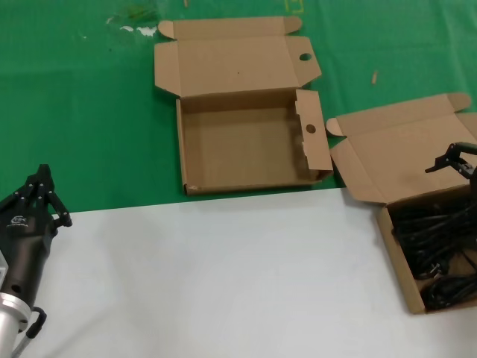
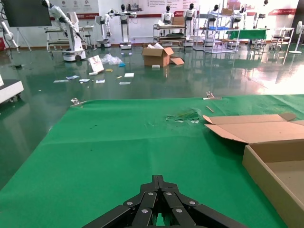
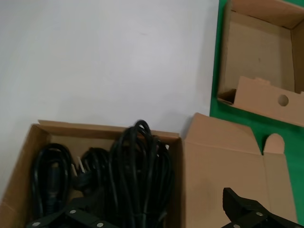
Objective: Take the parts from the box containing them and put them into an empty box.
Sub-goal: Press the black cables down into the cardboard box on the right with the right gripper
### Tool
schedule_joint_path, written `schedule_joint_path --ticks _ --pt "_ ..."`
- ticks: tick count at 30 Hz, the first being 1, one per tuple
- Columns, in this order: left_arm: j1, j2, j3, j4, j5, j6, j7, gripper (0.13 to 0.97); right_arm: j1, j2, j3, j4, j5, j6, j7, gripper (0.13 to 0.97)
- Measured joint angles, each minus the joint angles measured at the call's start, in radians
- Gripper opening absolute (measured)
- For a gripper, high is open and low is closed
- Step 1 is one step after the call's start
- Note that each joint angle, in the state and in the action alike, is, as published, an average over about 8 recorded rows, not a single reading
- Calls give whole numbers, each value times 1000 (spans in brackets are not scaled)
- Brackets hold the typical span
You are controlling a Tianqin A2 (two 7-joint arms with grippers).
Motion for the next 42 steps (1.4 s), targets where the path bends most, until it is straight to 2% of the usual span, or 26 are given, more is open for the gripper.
schedule_joint_path --ticks 4,9,13,21,22,25,33,38,42 --pt "0 0 0 0 0 0 0 140 29 -27 0 -44 -20 -10 -27 869" --pt "0 0 0 0 0 0 0 140 37 -33 7 -53 -35 -25 -24 777" --pt "0 0 0 0 0 0 0 140 19 -16 17 -16 -38 -41 15 722" --pt "0 0 0 0 0 0 0 140 -47 25 46 70 -28 -53 88 512" --pt "0 0 0 0 0 0 0 140 -55 28 49 74 -26 -51 90 512" --pt "0 0 0 0 0 0 0 140 -73 32 56 72 -26 -42 82 512" --pt "0 0 0 0 0 0 0 140 -83 14 63 -5 -41 -5 10 323" --pt "0 0 0 0 0 0 0 140 -75 3 67 -18 -45 0 4 265" --pt "0 0 0 0 0 0 0 140 -58 12 68 19 -53 -26 47 206"
